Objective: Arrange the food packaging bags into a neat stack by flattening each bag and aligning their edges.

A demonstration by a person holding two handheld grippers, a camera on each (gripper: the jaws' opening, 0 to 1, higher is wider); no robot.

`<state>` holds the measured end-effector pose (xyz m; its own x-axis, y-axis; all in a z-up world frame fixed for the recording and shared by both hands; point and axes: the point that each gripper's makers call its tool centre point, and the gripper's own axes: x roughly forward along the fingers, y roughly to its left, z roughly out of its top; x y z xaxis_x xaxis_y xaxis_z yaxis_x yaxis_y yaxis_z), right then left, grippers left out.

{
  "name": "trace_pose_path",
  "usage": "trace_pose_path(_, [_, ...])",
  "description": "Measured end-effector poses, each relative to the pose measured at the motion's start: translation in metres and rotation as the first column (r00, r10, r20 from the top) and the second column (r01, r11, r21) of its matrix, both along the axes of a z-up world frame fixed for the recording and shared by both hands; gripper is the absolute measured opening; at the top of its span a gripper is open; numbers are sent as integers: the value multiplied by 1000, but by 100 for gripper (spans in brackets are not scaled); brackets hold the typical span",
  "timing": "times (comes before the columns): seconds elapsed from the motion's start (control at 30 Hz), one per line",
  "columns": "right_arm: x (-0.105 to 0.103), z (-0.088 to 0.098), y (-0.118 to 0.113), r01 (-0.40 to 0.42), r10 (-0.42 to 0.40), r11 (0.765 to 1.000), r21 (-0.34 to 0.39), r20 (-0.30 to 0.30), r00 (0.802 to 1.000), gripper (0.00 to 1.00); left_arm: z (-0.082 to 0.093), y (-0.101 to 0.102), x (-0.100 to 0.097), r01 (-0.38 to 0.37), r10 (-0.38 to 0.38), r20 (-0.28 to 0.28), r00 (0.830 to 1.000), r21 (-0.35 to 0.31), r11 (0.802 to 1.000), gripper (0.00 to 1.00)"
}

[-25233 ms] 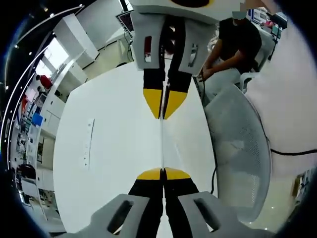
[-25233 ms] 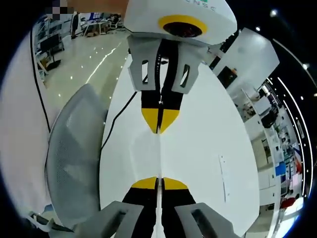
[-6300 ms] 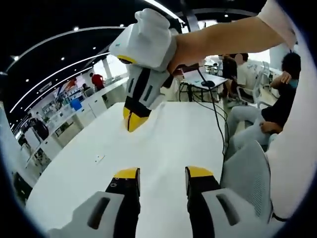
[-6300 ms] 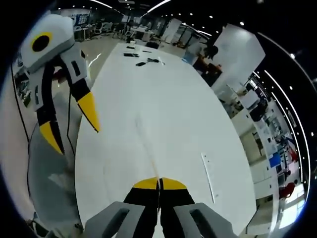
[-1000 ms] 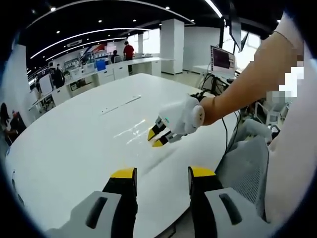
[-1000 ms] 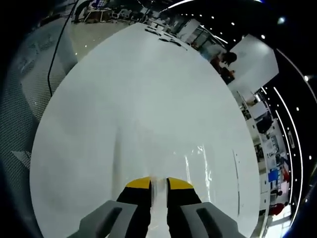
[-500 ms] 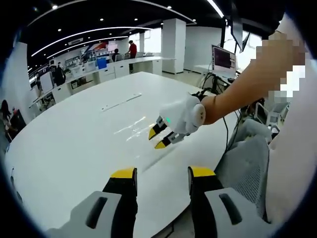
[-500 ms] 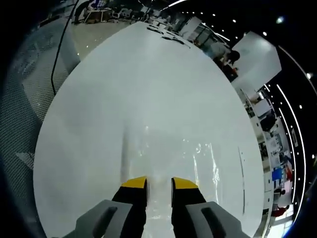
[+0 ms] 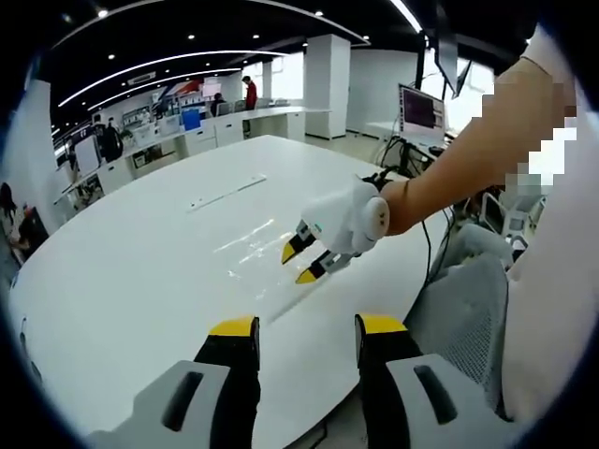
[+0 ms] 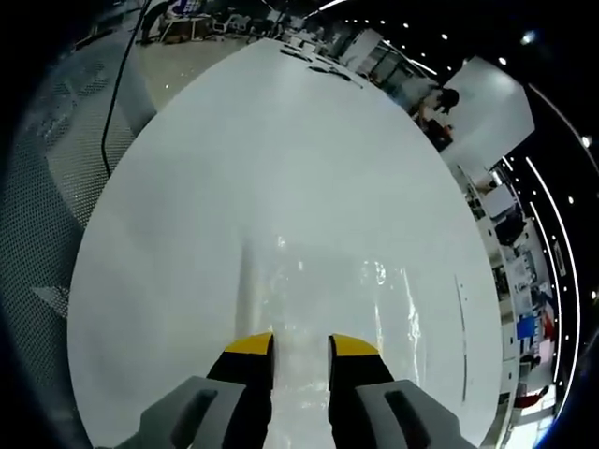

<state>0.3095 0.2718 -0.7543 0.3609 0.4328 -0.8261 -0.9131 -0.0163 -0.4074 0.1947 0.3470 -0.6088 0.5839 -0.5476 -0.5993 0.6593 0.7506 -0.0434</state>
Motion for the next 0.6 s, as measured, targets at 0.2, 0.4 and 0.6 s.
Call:
trace_pose_path(0.2, [-2, -1, -1, -3, 3, 1000, -4, -4, 1000, 20, 2, 0, 0, 0, 0, 3, 1000, 1, 1000, 38])
trace_pose_path(0.4, [-3, -1, -2, -2, 2, 1000, -6, -8, 1000, 21, 2, 0, 0, 2, -2, 4, 1000, 2, 1000, 38])
trace_pose_path(0.6, [-6, 0, -3, 11, -11, 1000, 3, -22, 1000, 22, 2, 0, 0, 4, -4, 4, 1000, 2, 1000, 38])
